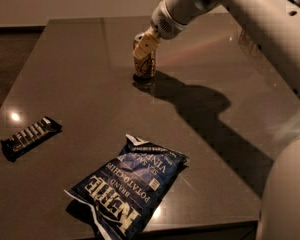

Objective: Move orange can near rxbar chocolate

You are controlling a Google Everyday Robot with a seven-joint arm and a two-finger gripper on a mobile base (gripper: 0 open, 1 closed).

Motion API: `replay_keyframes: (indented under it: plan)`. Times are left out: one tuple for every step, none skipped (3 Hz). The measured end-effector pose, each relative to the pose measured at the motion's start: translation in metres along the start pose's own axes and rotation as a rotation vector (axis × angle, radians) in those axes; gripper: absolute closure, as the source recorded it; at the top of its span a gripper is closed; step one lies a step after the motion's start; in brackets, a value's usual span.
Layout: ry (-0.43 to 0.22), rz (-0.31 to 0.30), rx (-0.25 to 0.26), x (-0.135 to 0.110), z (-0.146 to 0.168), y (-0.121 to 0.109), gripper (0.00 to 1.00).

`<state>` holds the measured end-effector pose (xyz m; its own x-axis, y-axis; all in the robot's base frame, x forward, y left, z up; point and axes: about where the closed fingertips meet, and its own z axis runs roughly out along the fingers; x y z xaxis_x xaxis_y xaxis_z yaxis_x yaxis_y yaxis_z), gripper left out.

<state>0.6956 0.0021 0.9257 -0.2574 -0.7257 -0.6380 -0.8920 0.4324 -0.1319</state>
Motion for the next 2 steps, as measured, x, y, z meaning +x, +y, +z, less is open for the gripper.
replay_keyframes:
  plan:
    - [-0.035,-0.069,-0.036,-0.021,-0.008,0.027,0.87]
    - [-0.070,-0.166,-0.088,-0.046,-0.013,0.065,1.00]
